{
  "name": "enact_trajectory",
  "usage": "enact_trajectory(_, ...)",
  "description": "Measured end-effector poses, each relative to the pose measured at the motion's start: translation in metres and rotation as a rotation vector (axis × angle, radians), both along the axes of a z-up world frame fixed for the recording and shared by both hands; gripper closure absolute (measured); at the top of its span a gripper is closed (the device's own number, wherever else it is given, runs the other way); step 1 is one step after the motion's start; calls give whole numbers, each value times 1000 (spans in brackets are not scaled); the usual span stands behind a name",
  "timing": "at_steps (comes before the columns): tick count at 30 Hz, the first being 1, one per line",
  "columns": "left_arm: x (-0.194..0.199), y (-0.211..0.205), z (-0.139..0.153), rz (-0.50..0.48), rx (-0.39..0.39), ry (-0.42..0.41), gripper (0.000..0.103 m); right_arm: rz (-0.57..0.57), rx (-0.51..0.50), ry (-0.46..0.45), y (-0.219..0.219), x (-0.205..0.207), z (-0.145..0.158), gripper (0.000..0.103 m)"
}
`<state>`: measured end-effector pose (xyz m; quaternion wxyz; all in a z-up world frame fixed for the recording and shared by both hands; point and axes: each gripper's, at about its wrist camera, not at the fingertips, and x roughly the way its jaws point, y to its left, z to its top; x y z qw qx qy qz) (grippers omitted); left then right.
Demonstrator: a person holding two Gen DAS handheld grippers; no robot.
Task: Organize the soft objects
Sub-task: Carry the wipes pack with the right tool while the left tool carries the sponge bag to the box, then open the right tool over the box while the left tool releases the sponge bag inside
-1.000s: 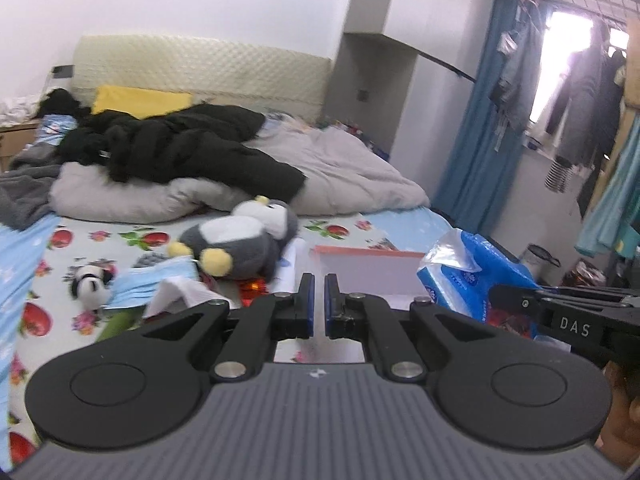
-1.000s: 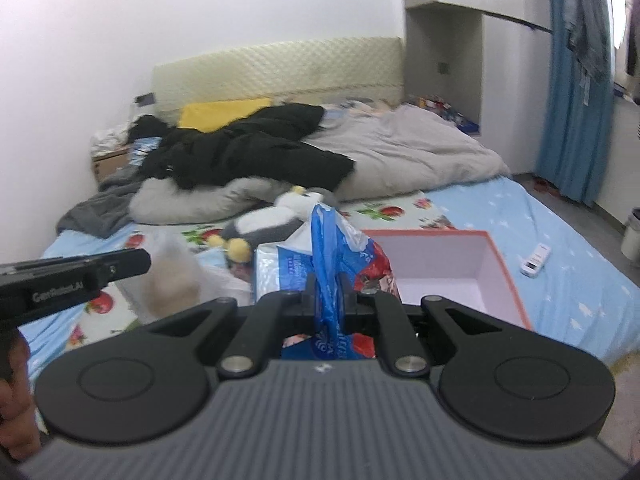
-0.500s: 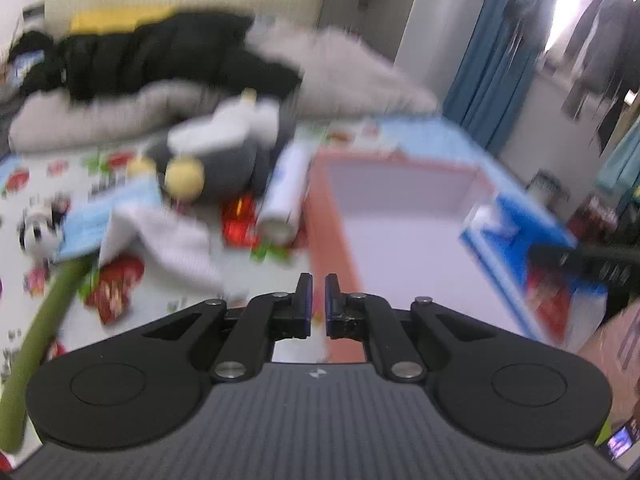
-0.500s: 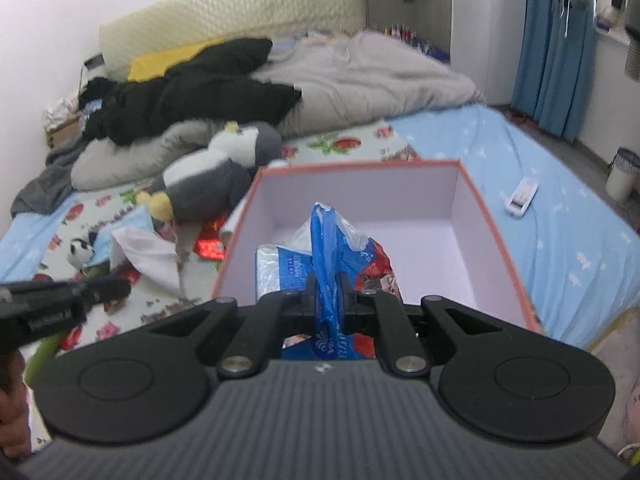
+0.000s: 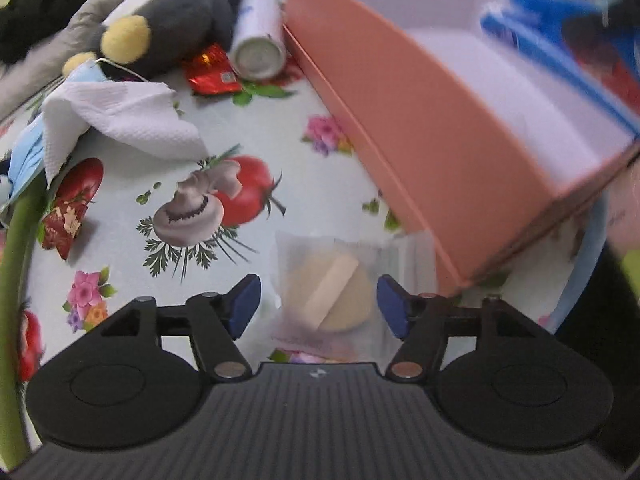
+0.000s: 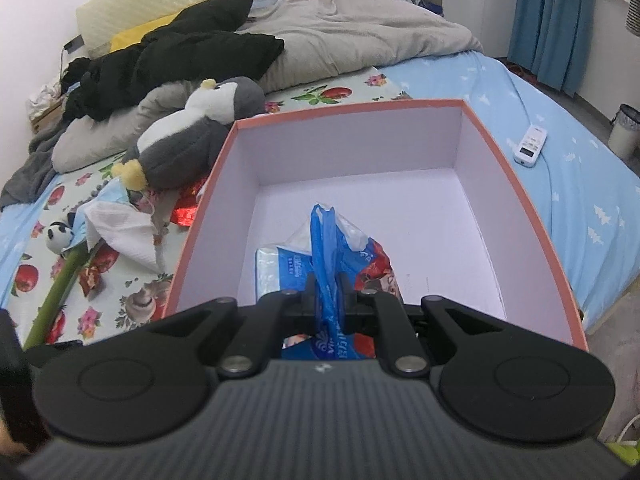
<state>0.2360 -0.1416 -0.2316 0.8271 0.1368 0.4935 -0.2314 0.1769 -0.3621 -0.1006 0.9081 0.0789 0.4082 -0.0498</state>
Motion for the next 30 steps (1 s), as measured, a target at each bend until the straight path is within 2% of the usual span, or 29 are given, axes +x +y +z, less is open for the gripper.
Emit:
enact_trajectory(4,-6,-6,-8,-9,11,-8,35,-9,-5,6,-1,0,-2,92)
enact_trajectory(6,-7,-5,-7,0,-15,6,48,-10,-7,9,0,1,-3,92)
enact_trajectory(10,-11,-6,-2,27,-21,1,58,0,-12,7,3,-1,-2,92)
enact_trajectory(12,-13,-3,4,53,-36,-9,73,4,-13,0,5,-2,0,92)
enact_trajectory(14,-14,2,12,89,-50,-17,84,8,-13,-8,7,-5,2,92)
enact_trajectory(19,-17,19,45,175,-109,-69,88,22,-15,-42,15,-14,12,92)
enact_trajectory(23,-19,25,86,222,-174,-131,88,31,-18,-70,20,-20,21,92)
enact_trajectory(30,-12,1,154,218,-304,-236,88,34,-13,-97,18,-19,30,91)
